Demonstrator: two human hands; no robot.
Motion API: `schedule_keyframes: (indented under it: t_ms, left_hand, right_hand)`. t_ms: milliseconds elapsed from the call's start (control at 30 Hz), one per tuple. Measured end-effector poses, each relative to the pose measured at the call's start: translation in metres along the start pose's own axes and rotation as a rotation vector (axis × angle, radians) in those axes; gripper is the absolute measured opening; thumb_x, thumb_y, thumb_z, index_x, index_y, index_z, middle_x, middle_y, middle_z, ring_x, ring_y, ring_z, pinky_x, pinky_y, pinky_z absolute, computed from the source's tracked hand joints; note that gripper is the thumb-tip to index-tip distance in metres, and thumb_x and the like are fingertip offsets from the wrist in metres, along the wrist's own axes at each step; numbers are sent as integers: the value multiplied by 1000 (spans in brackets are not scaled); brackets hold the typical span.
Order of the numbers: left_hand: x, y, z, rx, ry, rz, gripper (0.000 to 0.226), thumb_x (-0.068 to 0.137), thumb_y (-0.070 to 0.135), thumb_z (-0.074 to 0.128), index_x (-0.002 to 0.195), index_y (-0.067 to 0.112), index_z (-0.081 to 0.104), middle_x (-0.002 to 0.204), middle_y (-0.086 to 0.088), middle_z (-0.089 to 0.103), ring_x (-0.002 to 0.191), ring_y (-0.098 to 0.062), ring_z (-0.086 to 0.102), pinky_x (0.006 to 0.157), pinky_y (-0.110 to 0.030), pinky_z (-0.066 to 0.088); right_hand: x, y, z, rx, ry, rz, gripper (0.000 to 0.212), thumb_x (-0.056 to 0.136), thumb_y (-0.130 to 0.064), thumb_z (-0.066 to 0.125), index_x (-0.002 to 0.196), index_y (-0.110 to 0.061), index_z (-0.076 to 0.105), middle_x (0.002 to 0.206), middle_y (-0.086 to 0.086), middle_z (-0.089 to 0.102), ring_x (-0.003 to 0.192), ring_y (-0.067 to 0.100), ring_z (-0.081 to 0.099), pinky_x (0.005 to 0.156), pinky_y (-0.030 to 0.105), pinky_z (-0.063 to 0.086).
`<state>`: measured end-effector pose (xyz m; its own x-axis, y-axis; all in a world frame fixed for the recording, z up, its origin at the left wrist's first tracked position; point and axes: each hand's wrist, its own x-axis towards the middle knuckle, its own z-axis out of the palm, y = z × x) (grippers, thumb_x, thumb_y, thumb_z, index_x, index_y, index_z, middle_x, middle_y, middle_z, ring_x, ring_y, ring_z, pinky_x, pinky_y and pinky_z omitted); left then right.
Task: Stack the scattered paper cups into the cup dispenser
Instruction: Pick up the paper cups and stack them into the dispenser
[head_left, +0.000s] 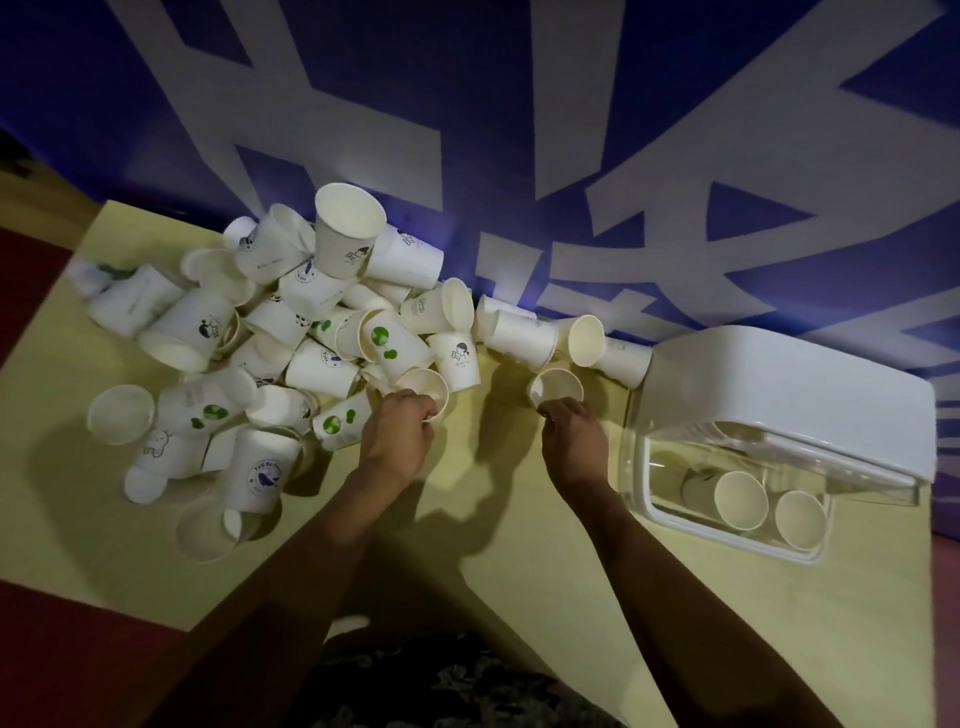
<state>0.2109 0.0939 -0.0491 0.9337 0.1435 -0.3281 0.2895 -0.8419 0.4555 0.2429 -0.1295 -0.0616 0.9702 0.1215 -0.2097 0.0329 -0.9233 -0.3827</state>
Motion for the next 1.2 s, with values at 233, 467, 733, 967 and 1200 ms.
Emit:
schedule_keyframes:
  t_ms: [233,467,733,967,1200]
  left_hand:
    - [-31,13,-3,-122,104,155,21,85,9,62,103,14,72,98,-4,66,93,-22,59,79,-32,51]
    - [-79,59,10,-272,187,233,21,79,4,70,99,10,74,95,-5,68,89,-24,63,79,-36,54]
    - [-111,136,43,-303,178,343,14,84,9,67,96,15,72,91,2,66,83,-18,59,70,-27,47]
    - [-133,214,71,-254,169,466,17,90,14,62,104,12,72,100,0,67,92,-17,61,81,-31,51]
    - [-130,291,109,-246,86,585,23,95,15,56,114,14,69,106,6,61,96,-8,53,82,-22,45]
  right_hand:
    - [-48,1,-1,165,162,62,20,87,-5,65,105,-13,71,108,5,70,103,29,60,80,36,53]
    - [-111,32,-25,268,273,111,19,86,-5,68,101,-15,70,101,-1,71,95,23,62,72,27,49]
    - [-158,94,-68,289,393,112,22,88,-8,67,107,-19,69,102,-6,69,95,17,61,75,26,49]
    - [-181,157,-103,297,516,152,19,90,-9,66,107,-17,70,102,-5,71,94,19,63,75,23,46]
    - [-184,222,-136,242,546,209,22,90,-5,64,109,-14,70,104,3,71,102,25,60,76,24,42]
